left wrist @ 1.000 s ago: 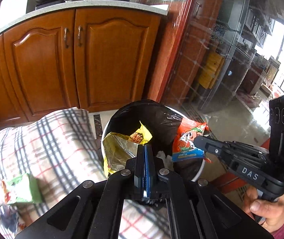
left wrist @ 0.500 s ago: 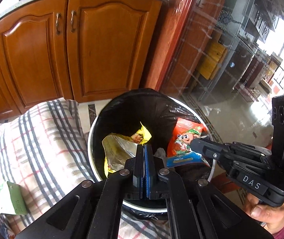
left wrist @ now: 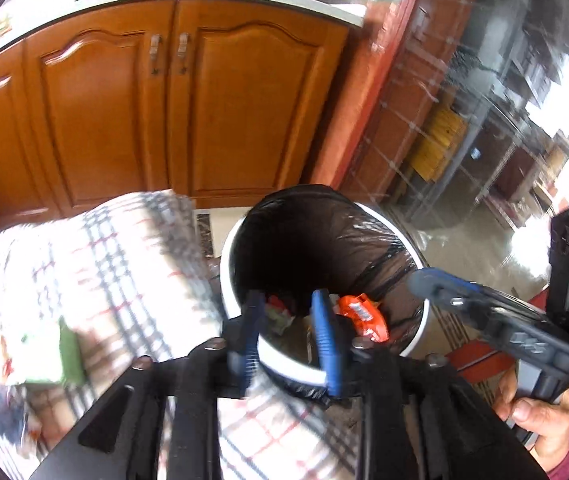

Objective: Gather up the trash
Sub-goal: 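Carry both wrappers over the black-lined bin and open both tools, then grasp crumpled blue-white paper with the left tool while the right tool grasps the green milk carton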

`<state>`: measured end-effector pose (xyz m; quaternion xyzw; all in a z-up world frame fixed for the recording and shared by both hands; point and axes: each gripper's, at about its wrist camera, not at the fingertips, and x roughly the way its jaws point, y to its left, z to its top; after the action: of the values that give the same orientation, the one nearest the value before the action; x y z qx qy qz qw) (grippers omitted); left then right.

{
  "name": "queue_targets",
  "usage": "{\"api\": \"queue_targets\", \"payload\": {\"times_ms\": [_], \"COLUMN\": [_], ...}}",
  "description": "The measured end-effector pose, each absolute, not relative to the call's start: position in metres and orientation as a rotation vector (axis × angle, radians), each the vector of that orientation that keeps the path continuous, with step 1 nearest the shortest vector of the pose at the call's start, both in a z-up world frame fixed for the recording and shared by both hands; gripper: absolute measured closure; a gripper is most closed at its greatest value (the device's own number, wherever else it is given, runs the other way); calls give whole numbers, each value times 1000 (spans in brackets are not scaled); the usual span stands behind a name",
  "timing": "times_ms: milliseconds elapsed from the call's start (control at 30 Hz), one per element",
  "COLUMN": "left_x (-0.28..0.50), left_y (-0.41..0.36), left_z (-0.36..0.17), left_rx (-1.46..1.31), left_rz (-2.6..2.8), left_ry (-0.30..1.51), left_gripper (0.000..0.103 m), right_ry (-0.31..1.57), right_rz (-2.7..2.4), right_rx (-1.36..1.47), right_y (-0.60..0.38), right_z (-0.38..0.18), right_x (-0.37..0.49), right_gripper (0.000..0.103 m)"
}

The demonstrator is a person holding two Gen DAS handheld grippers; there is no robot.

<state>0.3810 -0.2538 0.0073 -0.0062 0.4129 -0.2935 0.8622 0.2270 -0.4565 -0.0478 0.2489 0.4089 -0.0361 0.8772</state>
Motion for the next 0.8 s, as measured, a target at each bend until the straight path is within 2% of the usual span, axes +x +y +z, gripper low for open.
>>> {"api": "queue_targets", "payload": {"times_ms": [33,67,100,133,267,800], "left_x": [375,369,362,356,334,244], "left_y": [-245,-237,-228,-220,-190,-66], "left_z": [6,6,4,3,0,21], "left_rx": [-31,-49,-63,-74,-113,-183], "left_rz": [-601,-583,-567,-555,-514,-379], "left_ry": [862,857,854,856,858,791], "left_gripper": [57,48,46,46,42,40], "right_ry": [828,806,778,760,723,757], "right_rz": [-75,-73,-75,-76,-53,54], "right_rx": [535,548,562,570,621,641], "right_y": [-455,-453,-451,-448,-434,-351], "right_z": [-45,-42,-40,-38,-35,-35], "right_x": [222,218,212,209,199,187], "right_gripper": [47,38,28,24,22,21]}}
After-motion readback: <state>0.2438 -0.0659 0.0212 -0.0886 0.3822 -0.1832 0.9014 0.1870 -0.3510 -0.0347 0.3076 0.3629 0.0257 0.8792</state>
